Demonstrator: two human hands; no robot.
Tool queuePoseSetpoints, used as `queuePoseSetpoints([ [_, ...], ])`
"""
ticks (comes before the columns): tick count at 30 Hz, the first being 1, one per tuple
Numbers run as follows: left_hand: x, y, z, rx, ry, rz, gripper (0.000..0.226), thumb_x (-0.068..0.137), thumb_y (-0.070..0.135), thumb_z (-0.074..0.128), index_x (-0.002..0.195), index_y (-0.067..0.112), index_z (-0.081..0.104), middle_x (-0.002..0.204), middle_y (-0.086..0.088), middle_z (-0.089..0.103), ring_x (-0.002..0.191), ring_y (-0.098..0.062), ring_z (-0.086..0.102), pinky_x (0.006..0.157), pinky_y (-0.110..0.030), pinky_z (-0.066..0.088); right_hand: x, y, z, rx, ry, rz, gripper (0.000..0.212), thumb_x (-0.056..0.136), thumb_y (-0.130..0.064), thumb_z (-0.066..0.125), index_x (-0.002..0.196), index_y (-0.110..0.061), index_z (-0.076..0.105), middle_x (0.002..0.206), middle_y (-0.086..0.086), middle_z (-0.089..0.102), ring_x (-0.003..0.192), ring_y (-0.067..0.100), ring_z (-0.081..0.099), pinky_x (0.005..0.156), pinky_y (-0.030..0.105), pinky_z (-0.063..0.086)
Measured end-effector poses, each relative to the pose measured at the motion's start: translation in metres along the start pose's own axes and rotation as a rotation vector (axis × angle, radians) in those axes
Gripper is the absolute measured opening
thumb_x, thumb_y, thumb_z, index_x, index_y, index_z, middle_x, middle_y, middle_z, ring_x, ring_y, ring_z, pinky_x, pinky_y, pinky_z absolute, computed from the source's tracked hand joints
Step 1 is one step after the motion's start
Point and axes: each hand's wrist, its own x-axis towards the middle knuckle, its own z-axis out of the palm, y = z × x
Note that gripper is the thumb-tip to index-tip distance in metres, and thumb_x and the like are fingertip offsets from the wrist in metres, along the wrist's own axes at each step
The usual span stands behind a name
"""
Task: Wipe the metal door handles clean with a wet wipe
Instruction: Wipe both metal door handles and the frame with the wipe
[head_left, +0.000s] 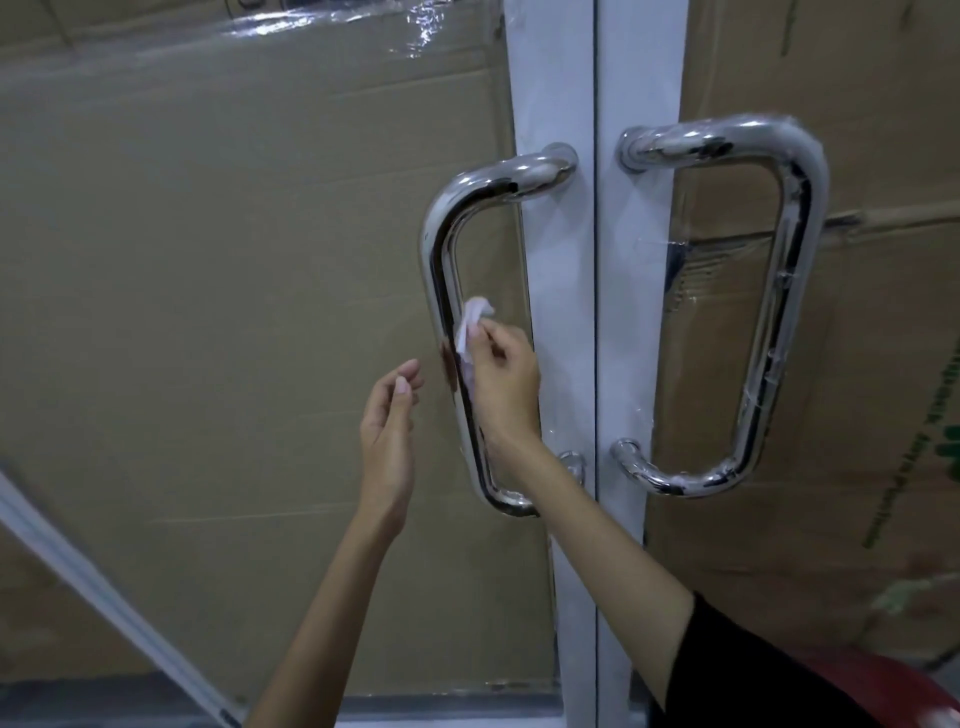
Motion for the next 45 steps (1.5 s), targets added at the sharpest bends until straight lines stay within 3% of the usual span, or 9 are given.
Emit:
queuePoseSetpoints([
  [4,0.003,0.008,-0.001,-0.011,0.025,0.022,0.027,0.101,0.022,0.037,0.118,0.02,0.057,0.118,0.001,0.061,0.099,-0.001,0.056,0.08,-0.005,0.043,-0.012,0.02,-0.005,-0.036,0.042,-0.193,0.015,0.091,-0.014,0.059,0.098,-0.005,0.07,0.095,0.003,0.058,0.089,0.019,0.058,0.073,0.021,0.046],
  [10,-0.001,0.011,-0.006,-0.019,0.053,0.017,0.027,0.102,0.023,0.036,0.117,0.02,0.058,0.111,0.004,0.061,0.099,-0.003,0.055,0.084,-0.016,0.042,-0.034,0.055,-0.013,-0.291,-0.014,0.132,0.035,0.098,-0.022,0.044,0.063,-0.029,0.043,0.076,-0.005,0.05,0.076,0.019,0.05,0.069,0.03,0.036],
  [14,0.003,0.01,-0.005,-0.044,0.103,-0.017,0.027,0.101,0.027,0.035,0.116,0.022,0.058,0.102,0.01,0.062,0.095,-0.004,0.056,0.086,-0.025,0.04,0.0,0.007,-0.009,0.115,-0.295,0.212,0.036,0.102,-0.027,0.037,0.068,-0.019,0.046,0.066,-0.011,0.052,0.062,0.004,0.047,0.064,0.022,0.037],
  [17,0.004,0.008,0.002,-0.077,0.099,-0.067,0.027,0.102,0.029,0.033,0.117,0.024,0.055,0.101,0.012,0.063,0.098,-0.008,0.056,0.089,-0.028,0.04,0.014,0.014,-0.035,0.057,-0.665,0.371,0.036,0.103,-0.034,0.031,0.102,-0.022,0.065,0.102,-0.009,0.07,0.098,0.004,0.063,0.089,0.021,0.047],
  [21,0.003,0.004,0.01,-0.113,0.07,-0.124,0.033,0.102,0.03,0.031,0.126,0.02,0.051,0.101,0.009,0.062,0.099,-0.011,0.057,0.094,-0.031,0.038,0.003,0.037,-0.071,-0.166,-0.84,0.588,0.05,0.102,-0.043,0.025,0.132,-0.012,0.05,0.132,-0.01,0.053,0.126,0.006,0.047,0.099,0.014,0.03],
  [24,0.002,-0.002,0.013,-0.111,0.046,-0.143,0.035,0.102,0.031,0.031,0.128,0.019,0.05,0.102,0.009,0.062,0.101,-0.012,0.057,0.095,-0.032,0.039,-0.009,0.04,-0.074,0.006,-0.721,0.576,0.048,0.101,-0.042,0.029,0.131,-0.013,0.052,0.127,-0.009,0.054,0.12,0.005,0.049,0.103,0.02,0.031],
  [31,0.0,-0.014,0.015,-0.131,0.048,-0.214,0.037,0.102,0.033,0.028,0.13,0.019,0.048,0.112,0.003,0.06,0.104,-0.014,0.056,0.097,-0.033,0.038,-0.064,0.061,-0.028,0.073,0.012,0.274,0.023,0.091,-0.007,0.058,0.075,-0.019,0.068,0.063,-0.011,0.056,0.062,-0.002,0.047,0.065,0.019,0.04],
  [40,-0.013,-0.029,0.006,-0.152,0.065,-0.278,0.032,0.101,0.031,0.033,0.127,0.022,0.05,0.106,0.006,0.062,0.096,-0.008,0.058,0.088,-0.028,0.039,-0.054,0.053,-0.02,0.123,0.062,0.233,0.019,0.089,-0.006,0.059,0.076,-0.017,0.067,0.078,-0.002,0.067,0.075,0.003,0.059,0.072,0.016,0.046],
  [45,-0.032,-0.048,0.003,-0.121,0.035,-0.359,0.023,0.099,0.022,0.042,0.118,0.023,0.056,0.109,0.005,0.061,0.103,-0.012,0.056,0.083,-0.024,0.04,-0.07,0.088,-0.044,-0.047,0.007,0.543,0.021,0.087,-0.014,0.061,0.068,-0.019,0.064,0.072,-0.006,0.067,0.079,0.015,0.06,0.079,0.033,0.045],
])
